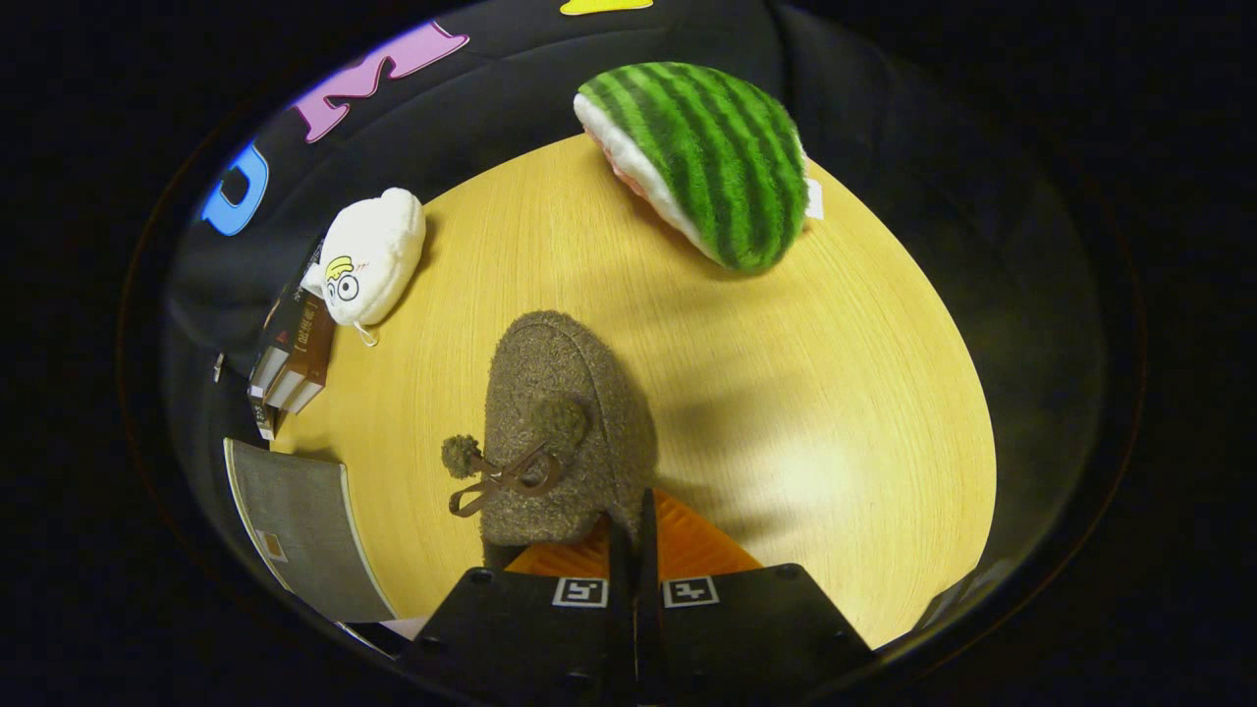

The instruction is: Open the storage box then place both shoes into the box .Put the left shoe in first, then the right shoe, with the right side of both shoes facing outward in a uniform manner.

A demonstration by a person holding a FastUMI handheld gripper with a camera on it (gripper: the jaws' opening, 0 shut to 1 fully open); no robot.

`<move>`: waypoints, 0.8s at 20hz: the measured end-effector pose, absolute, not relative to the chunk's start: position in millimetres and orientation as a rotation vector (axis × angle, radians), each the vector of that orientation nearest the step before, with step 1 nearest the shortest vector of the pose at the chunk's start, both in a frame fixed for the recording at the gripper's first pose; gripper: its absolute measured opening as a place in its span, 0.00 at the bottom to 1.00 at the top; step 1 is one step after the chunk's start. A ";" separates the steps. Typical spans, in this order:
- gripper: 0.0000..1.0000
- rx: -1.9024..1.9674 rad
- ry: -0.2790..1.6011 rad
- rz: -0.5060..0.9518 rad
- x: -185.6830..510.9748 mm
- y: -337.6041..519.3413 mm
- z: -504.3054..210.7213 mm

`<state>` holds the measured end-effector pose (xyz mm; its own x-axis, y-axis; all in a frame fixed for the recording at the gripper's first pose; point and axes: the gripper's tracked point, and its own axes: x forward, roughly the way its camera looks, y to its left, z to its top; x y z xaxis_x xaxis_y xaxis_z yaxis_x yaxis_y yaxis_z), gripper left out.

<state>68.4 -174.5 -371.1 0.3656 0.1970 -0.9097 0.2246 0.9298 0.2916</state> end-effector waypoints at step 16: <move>0.05 0.714 1.002 0.087 27.8 33.2 -174.7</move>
<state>27.8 33.2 -174.7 0.5552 0.3811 -0.7393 0.2479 0.7727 0.5844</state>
